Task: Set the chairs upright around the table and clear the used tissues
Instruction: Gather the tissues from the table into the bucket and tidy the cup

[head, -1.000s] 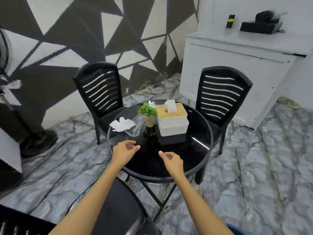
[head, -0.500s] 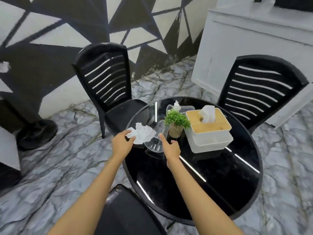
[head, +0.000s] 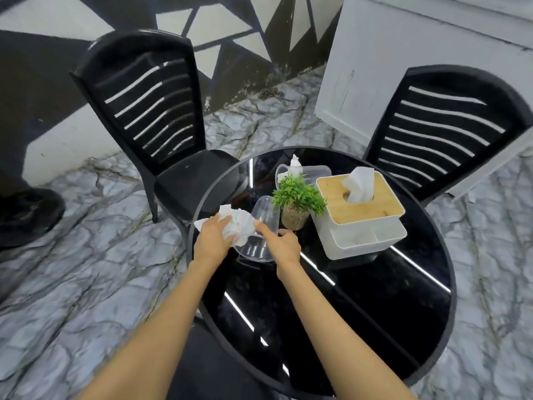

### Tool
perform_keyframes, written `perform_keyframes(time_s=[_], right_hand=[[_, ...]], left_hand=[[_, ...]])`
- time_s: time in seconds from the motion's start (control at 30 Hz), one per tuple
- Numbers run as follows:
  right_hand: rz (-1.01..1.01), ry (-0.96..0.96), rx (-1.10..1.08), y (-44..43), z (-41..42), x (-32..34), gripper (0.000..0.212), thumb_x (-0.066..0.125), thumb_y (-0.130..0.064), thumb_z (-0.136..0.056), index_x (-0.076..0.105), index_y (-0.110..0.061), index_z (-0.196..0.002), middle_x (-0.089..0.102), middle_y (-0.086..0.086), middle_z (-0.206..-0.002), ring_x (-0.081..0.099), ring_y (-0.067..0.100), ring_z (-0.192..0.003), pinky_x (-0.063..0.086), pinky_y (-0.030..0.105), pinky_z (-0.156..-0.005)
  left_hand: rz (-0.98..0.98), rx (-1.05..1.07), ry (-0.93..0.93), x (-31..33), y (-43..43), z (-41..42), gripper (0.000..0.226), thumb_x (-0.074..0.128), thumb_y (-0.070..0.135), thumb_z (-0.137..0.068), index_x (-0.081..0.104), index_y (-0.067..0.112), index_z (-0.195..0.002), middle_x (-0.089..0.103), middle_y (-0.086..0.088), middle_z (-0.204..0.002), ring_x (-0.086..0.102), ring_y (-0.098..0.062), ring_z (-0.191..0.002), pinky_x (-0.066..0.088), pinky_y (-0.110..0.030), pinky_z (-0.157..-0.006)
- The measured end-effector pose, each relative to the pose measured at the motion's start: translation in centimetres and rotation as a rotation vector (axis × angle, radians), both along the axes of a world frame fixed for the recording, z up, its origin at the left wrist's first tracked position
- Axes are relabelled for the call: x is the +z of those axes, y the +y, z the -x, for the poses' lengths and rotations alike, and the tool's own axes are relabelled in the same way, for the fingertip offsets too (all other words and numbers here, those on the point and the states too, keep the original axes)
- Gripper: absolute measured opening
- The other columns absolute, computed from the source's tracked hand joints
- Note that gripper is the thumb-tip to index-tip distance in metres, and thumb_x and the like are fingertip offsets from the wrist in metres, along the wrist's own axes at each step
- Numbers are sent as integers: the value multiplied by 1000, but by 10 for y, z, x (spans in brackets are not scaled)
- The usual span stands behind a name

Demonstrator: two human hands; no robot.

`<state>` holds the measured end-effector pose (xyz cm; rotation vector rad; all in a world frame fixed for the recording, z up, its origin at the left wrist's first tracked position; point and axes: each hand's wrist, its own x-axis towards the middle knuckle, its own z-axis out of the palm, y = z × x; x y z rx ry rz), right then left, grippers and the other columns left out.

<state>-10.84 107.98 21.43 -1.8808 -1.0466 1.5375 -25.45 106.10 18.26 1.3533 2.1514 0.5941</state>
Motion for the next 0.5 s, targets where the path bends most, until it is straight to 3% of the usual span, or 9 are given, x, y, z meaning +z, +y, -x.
perform_keyframes(time_s=[0.1,0.23,0.37,0.5], right_hand=[[-12,27,26,-6,-10,3,76,72,-53,-73,49,-10,-131,55,6,-128,51,19,-99,45,32,-87],[-8,49,69,-25,-33,13,76,74,-51,-71,49,-12,-131,56,6,-128,52,18,-99,47,35,-93],[0,103,83,-58,-78,25,70,78,-46,-70,54,-11,-126,59,5,-124,58,15,-96,44,24,-70],[-7,155,78,-106,-150,37,49,77,-38,-74,57,-15,-113,58,-1,-114,55,9,-90,39,19,-64]], left_hand=[[-73,97,1,5,-6,-5,33,60,8,-81,66,10,-113,67,-12,-116,62,-25,-98,47,-31,-83],[-113,173,-37,24,-23,-20,43,62,7,-81,60,14,-123,67,-12,-117,62,-29,-106,48,-36,-92],[-116,141,-64,44,-54,-54,32,61,10,-82,68,10,-113,70,-14,-110,63,-27,-98,44,-27,-83],[-104,103,-150,57,-95,-115,26,64,14,-80,71,13,-106,72,-10,-106,65,-24,-99,45,-25,-79]])
